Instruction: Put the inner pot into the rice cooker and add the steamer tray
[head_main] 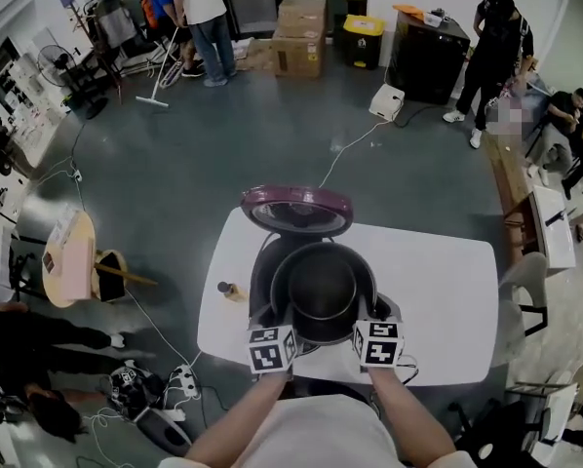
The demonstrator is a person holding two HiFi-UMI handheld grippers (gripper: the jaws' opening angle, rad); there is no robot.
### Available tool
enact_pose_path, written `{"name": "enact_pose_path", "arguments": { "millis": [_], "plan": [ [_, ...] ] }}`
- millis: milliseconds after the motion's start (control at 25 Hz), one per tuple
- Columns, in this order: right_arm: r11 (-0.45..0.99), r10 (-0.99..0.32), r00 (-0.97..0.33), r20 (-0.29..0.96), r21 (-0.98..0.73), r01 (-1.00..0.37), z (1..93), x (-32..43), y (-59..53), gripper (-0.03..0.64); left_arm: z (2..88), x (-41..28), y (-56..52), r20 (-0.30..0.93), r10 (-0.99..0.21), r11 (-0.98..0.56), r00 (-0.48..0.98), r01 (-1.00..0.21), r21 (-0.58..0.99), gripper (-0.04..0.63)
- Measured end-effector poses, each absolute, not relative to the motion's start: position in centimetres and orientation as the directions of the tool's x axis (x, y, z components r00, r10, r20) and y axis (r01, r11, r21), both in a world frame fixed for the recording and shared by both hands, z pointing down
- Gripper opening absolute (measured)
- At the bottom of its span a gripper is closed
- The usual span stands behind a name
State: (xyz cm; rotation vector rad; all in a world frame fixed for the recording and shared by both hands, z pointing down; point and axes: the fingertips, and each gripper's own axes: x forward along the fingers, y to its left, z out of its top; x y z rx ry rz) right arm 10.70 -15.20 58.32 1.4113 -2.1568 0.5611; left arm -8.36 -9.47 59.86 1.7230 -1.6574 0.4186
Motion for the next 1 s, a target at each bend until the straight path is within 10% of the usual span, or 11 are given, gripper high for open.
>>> {"name": "enact_pose_path", "arguments": {
  "millis": [1000],
  "plan": [
    [0.429, -0.62, -0.345, 0.705, -0.063, -0.901, 64.0, 1.9, -16.3, 0.086, 65.5, -16.6, -10.4, 0.756, -0.636, 0.042, 0.152, -0.972, 0.23, 0.126]
  ]
}}
